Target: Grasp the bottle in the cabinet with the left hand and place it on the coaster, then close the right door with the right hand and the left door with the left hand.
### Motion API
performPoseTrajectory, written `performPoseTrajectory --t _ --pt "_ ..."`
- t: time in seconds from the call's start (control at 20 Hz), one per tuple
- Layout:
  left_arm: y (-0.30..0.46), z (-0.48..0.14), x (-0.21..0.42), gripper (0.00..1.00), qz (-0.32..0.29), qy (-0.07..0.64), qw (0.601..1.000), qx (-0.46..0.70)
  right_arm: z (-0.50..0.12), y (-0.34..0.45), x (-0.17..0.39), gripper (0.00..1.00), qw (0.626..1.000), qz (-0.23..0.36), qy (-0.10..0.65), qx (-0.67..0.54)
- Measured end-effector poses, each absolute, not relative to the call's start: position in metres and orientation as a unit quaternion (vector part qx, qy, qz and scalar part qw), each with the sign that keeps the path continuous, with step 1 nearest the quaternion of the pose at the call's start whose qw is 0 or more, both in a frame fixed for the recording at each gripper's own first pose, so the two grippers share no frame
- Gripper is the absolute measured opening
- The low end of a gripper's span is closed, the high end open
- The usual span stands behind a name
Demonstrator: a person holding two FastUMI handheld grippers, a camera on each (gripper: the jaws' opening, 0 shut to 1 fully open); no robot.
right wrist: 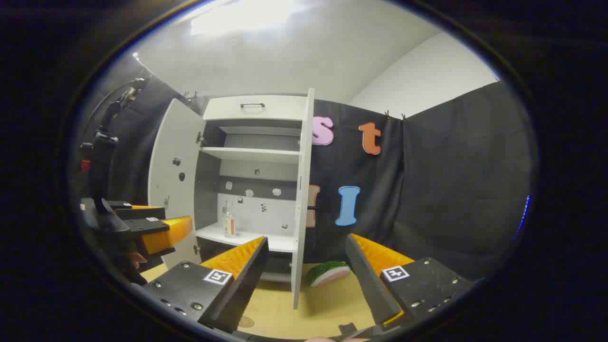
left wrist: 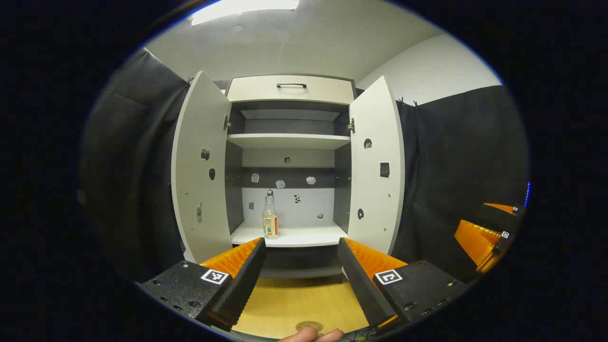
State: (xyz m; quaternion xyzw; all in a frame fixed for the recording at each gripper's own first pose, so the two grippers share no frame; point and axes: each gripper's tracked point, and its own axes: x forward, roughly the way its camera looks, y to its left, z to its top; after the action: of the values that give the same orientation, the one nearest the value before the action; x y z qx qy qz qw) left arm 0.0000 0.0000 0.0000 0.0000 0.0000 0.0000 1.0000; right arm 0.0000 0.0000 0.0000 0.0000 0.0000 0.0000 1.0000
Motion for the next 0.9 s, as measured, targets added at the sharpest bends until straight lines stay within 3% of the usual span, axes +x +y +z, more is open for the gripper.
performPoseTrajectory --t 0.15,0.2,0.7,0.75,0.9 --pt "0.001 -0.004 0.01 0.96 -0.002 0.002 1.0 0.003 -0.007 0.001 0.01 0.95 1.0 0.0 0.006 -0.004" --pt "0.0 -0.007 0.012 0.96 -0.005 0.005 1.0 0.002 -0.006 0.002 0.01 0.99 1.0 0.0 0.004 -0.006" --pt "0.001 -0.003 0.034 0.96 -0.017 -0.001 1.0 -0.003 0.008 0.019 0.027 0.99 0.999 0.008 -0.018 0.025" --pt "0.002 -0.001 0.037 0.96 -0.016 -0.003 1.0 -0.001 0.005 0.019 0.028 0.94 1.0 0.004 -0.015 0.018" --pt "0.007 0.002 0.041 0.96 -0.015 -0.01 1.0 0.0 0.004 0.022 0.031 0.99 1.0 -0.001 -0.013 0.005"
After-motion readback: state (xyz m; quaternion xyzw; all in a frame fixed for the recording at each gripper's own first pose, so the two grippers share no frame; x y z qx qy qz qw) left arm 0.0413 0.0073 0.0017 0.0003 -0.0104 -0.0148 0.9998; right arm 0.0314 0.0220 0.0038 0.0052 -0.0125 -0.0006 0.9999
